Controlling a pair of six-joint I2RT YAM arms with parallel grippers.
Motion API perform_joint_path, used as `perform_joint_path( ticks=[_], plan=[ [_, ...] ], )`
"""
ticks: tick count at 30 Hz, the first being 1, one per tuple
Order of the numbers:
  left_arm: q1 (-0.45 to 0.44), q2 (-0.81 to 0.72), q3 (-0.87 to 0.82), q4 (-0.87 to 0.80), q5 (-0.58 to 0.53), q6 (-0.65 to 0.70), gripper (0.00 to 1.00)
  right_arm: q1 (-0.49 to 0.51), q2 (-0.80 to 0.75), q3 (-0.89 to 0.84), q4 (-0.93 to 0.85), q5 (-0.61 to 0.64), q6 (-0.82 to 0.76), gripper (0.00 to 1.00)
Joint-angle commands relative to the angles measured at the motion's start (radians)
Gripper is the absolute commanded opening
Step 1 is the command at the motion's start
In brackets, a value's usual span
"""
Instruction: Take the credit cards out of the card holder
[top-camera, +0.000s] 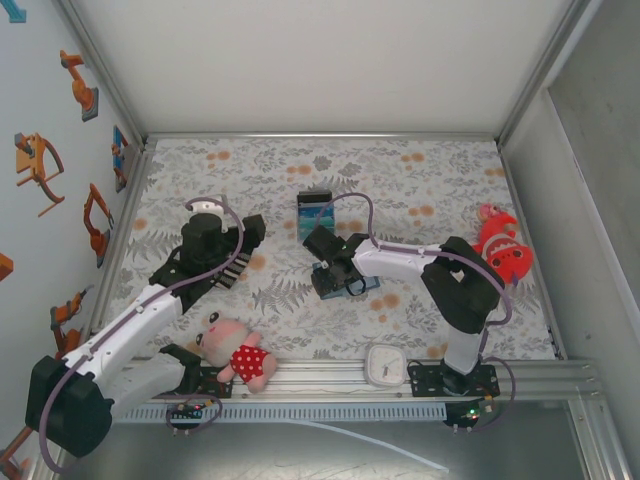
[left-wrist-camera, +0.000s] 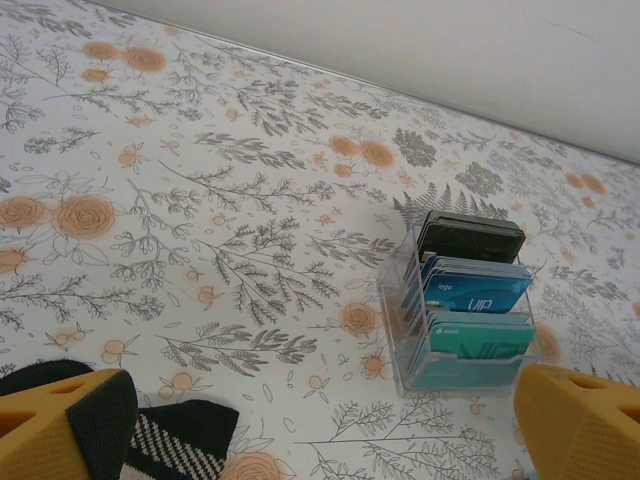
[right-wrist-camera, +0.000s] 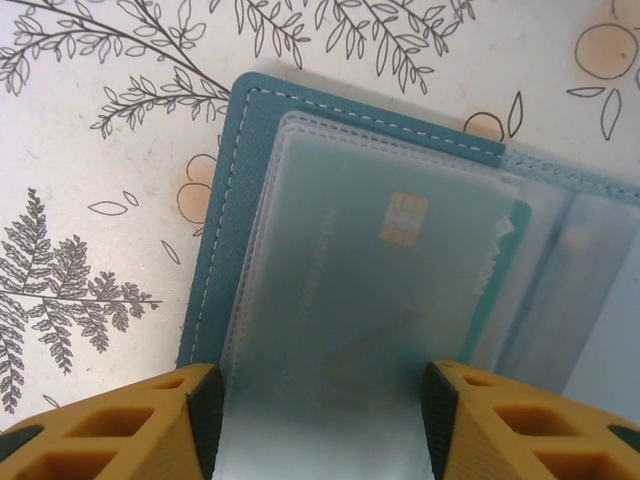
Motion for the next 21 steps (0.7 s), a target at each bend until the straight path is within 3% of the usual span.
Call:
perform_joint_path(
  ticks=[1, 17, 21],
  plan=[
    [-0.004, 0.006, 0.031, -0.021, 0.006, -0.023, 0.97, 0.003, 0.026, -0.011, -0.016, 0.023, 0.004, 0.50],
    [-0.006, -0.024, 0.027, -0.004, 0.052, 0.004, 0.98, -0.005, -0.029, -0.015, 0.001, 0.024, -0.003, 0.23],
    [-0.004, -0.041, 0.012, 0.024, 0.046, 0.004, 0.97, -0.005, -0.066, -0.021, 0.001, 0.052, 0.002, 0.21]
  ],
)
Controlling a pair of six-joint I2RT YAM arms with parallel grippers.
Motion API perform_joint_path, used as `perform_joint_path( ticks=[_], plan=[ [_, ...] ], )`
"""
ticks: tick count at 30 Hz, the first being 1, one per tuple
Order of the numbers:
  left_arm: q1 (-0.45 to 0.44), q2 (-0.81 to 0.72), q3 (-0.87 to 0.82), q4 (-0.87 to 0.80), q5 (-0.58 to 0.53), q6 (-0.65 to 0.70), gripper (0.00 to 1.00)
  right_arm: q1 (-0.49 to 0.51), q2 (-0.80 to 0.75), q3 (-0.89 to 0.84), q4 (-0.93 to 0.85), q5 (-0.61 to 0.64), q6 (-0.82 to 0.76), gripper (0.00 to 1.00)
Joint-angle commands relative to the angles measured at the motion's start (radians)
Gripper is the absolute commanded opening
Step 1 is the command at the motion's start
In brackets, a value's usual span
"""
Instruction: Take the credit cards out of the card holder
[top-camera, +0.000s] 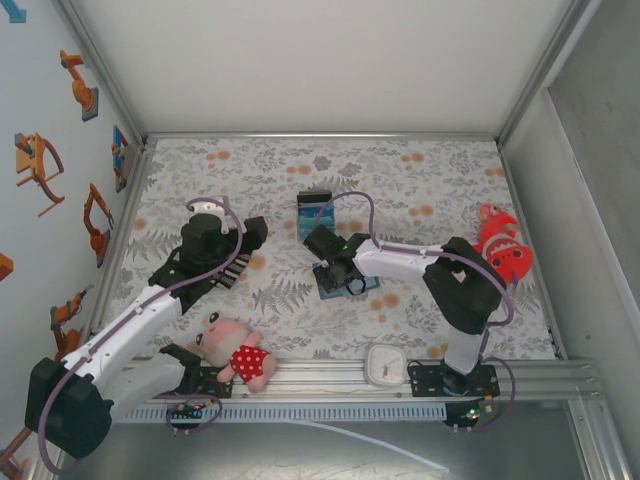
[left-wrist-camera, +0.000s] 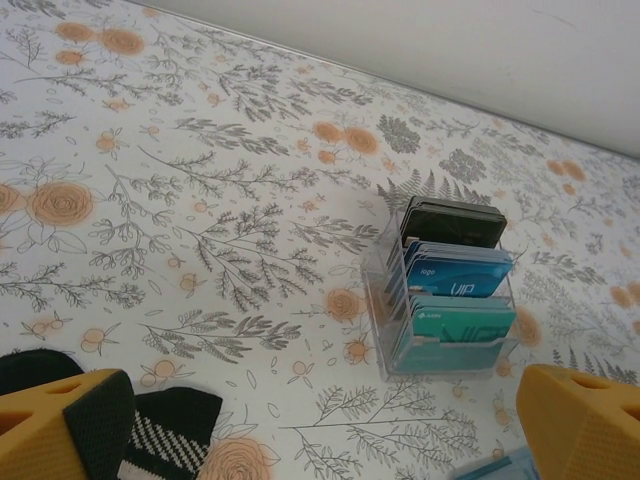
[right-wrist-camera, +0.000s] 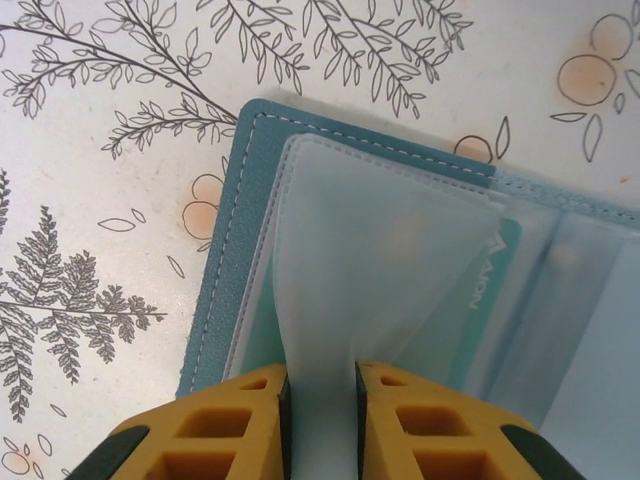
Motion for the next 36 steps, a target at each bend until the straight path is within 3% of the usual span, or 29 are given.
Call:
perform_joint_path(
  ticks=[1, 13, 22, 36],
  plan=[
    [-0.005, -0.029, 0.008, 0.043, 0.005, 0.009, 0.97, -0.004, -0.060, -0.015, -0.017, 0.045, 0.007, 0.21],
    [-0.014, 0.005, 0.046, 0.013, 0.019, -0.011, 0.97, -0.039, -0.180, -0.079, -0.030, 0.145, 0.032, 0.26],
    [-0.134, 0.095, 0.131, -0.063, -0.060, 0.080, 0.97, -0.097, -0.246, -0.143, -0.031, 0.162, 0.043, 0.33],
    [-0.252, 0.306, 0.169, -0.032, -0.088, 0.139, 0.97, -0.182, -0.384, -0.226, -0.005, 0.149, 0.065, 0.39]
  ],
)
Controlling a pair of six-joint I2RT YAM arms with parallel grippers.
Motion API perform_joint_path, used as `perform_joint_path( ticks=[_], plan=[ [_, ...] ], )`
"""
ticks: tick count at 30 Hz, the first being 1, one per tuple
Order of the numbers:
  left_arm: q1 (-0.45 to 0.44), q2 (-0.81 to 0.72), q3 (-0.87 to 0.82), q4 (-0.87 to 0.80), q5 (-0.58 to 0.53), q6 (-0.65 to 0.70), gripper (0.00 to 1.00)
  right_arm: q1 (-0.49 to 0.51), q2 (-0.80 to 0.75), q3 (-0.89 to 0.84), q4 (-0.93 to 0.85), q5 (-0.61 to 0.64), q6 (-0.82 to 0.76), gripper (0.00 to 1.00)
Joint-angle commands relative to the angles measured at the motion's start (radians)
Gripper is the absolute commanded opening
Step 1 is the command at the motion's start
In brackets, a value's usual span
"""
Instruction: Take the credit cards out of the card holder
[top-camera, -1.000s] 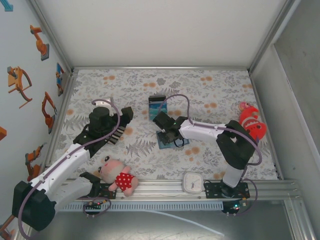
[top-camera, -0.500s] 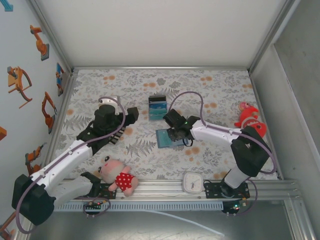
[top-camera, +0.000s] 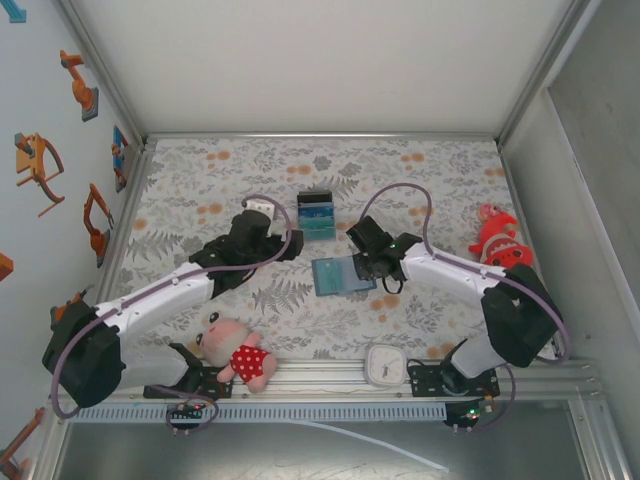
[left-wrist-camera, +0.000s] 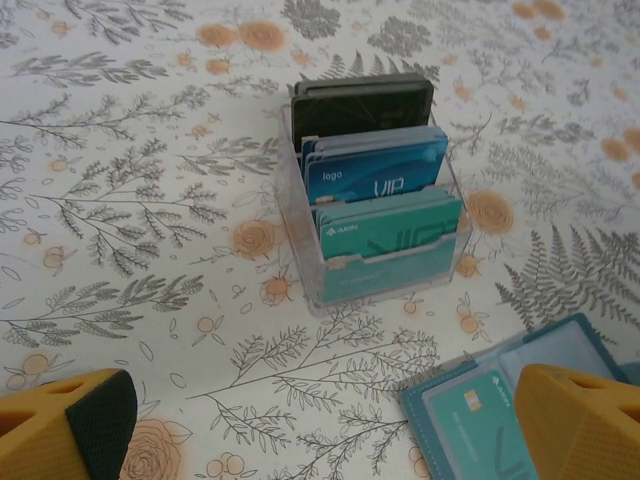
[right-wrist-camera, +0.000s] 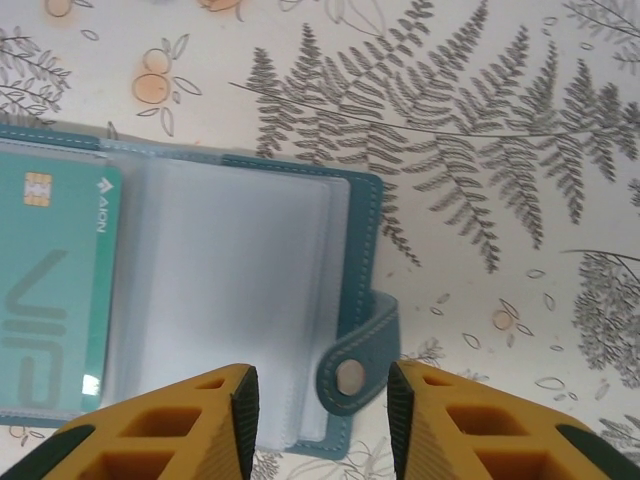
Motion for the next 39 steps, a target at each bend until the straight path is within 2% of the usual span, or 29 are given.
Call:
perform_joint_path(
  ticks=[1, 9, 15, 19, 27, 31, 39],
  plan=[
    [-0.015, 0.034, 0.030, 0.001, -0.019, 0.057, 0.97, -0.019, -0.078, -0.015, 0.018, -0.007, 0.032, 0.39],
    [-0.057, 0.175, 0.028, -0.006, -0.013, 0.053, 0.97, -0.065, -0.164, -0.024, 0.050, -0.149, 0.074, 0.37],
    [-0.113, 0.296, 0.041, 0.039, -0.046, 0.077, 0.97, -0.070, -0.136, -0.027, 0.103, -0.253, 0.121, 0.32],
    [-0.135, 0.365, 0.063, 0.054, -0.052, 0.088, 0.97, -0.072, -0.097, -0.027, 0.133, -0.305, 0.139, 0.32],
    [-0.152, 0.409, 0.077, 0.084, -0.021, 0.097, 0.97, -0.076, -0.023, -0.029, 0.188, -0.391, 0.178, 0.31],
    [-0.155, 0.425, 0.080, 0.054, -0.051, 0.084, 0.97, -0.082, 0.001, -0.030, 0.204, -0.398, 0.196, 0.25],
    [-0.179, 0.474, 0.093, -0.021, -0.123, 0.096, 0.97, -0.097, 0.042, -0.047, 0.256, -0.442, 0.220, 0.23]
  ],
)
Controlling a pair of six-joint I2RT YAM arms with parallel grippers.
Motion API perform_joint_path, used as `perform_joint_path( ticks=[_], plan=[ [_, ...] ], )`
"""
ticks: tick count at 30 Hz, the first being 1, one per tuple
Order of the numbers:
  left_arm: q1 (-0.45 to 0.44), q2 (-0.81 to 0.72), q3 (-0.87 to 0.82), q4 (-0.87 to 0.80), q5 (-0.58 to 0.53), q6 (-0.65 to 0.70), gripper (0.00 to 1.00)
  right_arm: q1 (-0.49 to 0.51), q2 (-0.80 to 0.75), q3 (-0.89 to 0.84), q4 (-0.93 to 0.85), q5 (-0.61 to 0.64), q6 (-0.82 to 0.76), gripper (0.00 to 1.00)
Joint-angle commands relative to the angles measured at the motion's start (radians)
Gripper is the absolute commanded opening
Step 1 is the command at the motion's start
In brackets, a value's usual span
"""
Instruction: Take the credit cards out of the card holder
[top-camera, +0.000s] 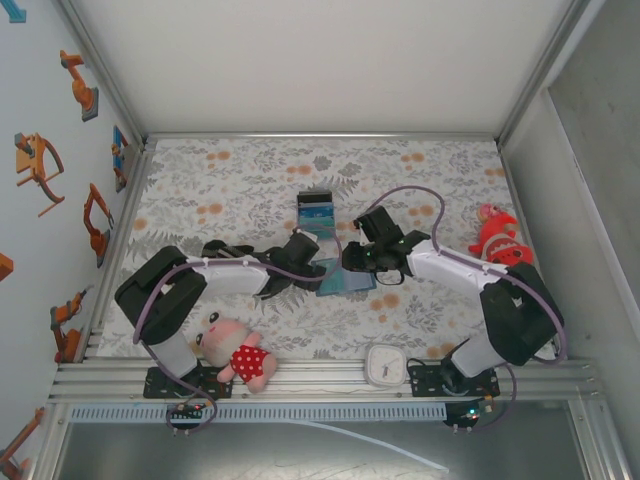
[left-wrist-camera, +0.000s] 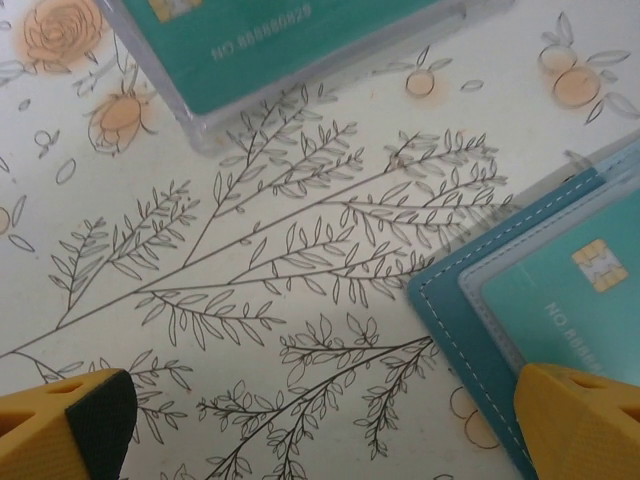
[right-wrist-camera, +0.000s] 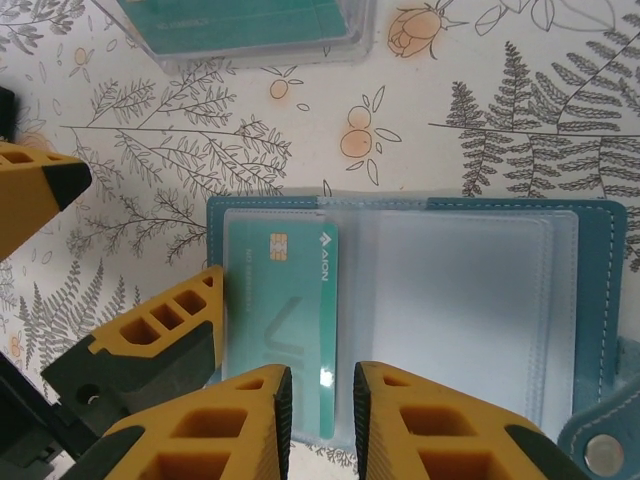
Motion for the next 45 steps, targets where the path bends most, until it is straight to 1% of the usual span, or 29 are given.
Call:
perform_joint_path(
  ticks=[1, 10, 16, 33, 38, 45],
  plan=[
    [-0.023, 0.028, 0.035, -0.061, -0.046, 0.021, 0.97, -0.006, 0.027, -0.020, 0.038, -0.036, 0.030, 0.23],
    [-0.042, 0.036, 0.042, -0.109, -0.071, 0.012, 0.97, -0.026, 0.085, -0.048, 0.107, -0.109, 0.062, 0.22],
    [-0.042, 0.032, 0.035, -0.124, -0.079, 0.004, 0.97, -0.060, 0.122, -0.091, 0.204, -0.204, 0.097, 0.18],
    [-0.042, 0.042, 0.041, -0.139, -0.092, 0.006, 0.97, -0.078, 0.177, -0.108, 0.218, -0.217, 0.091, 0.18],
    [-0.044, 0.047, 0.046, -0.142, -0.093, 0.007, 0.97, -0.080, 0.176, -0.129, 0.294, -0.288, 0.111, 0.17],
    [-0.047, 0.052, 0.051, -0.146, -0.089, 0.005, 0.97, -0.092, 0.155, -0.158, 0.384, -0.353, 0.144, 0.11]
  ],
)
